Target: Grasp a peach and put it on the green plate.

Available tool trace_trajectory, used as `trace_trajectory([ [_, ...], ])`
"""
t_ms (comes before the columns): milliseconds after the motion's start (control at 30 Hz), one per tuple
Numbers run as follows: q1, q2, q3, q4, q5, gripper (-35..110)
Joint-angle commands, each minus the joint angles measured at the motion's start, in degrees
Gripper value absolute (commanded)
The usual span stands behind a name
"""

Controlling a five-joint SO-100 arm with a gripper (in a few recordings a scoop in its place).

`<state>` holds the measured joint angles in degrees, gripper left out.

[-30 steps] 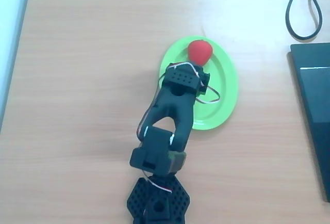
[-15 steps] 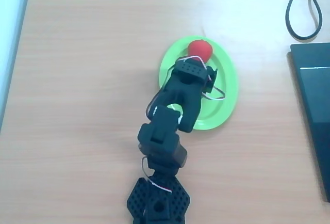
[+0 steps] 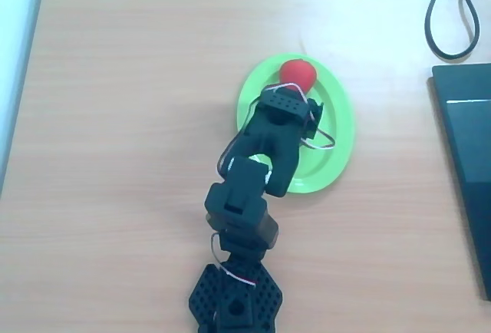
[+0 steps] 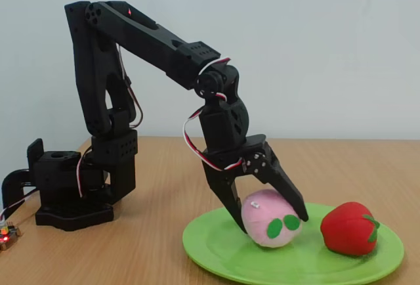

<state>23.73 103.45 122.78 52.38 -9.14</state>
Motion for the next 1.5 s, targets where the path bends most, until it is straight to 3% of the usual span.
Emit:
trace_trajectory([
  [0, -0.18, 3.52, 0.44, 0.53, -0.35, 41],
  [300, -1.58, 7.03, 1.93, 1.05, 0.00, 49],
  [800, -2.55, 23.20, 10.37, 6.59, 0.62, 50],
  [1000, -6.15, 35.07, 12.13, 12.39, 2.29, 38],
  [1233, -9.49, 46.05, 13.36, 13.89, 2.64, 6],
  [1467, -10.81, 54.67, 19.78, 13.97, 4.13, -8],
])
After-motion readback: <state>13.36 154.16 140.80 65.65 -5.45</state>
